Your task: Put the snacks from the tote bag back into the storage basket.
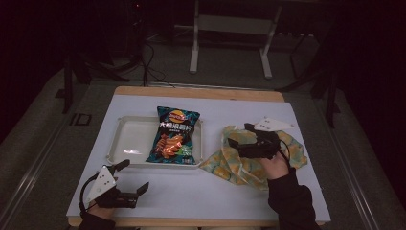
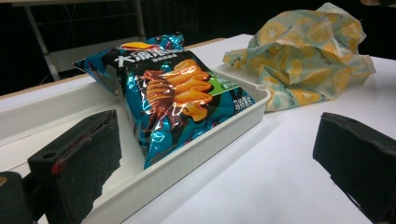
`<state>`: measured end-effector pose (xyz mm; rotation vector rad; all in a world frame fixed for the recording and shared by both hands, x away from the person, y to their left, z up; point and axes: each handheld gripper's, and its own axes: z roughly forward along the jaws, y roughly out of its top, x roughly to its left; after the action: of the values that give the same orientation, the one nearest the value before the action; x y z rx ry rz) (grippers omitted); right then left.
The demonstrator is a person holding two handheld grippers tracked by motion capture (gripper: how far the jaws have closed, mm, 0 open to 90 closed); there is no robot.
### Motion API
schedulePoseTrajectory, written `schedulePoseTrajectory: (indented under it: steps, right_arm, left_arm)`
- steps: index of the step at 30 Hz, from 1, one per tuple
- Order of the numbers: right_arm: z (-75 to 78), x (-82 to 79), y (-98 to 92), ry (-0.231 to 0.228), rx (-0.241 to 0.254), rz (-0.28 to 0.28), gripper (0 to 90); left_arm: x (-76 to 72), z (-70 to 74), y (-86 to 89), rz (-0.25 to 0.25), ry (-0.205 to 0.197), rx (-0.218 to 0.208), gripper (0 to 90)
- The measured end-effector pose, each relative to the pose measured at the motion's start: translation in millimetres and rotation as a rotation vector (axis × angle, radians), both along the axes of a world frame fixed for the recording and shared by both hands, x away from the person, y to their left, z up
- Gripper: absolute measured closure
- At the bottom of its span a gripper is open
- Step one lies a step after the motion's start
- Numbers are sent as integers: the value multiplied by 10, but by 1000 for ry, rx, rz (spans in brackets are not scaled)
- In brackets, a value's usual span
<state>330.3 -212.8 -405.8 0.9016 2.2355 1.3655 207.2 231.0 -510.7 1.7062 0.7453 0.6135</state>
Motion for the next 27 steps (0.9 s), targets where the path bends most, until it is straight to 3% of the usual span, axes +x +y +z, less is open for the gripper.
schedulePoseTrajectory:
  steps: [15, 27]
  right_arm:
    - [-164, -254, -481, -10, 10, -86, 146]
    - [-275, -447, -757, -59, -6, -150, 142]
  left_arm:
    - [-1, 0, -5, -3, 0, 6, 13]
    - [1, -1, -10, -5, 3, 8, 14]
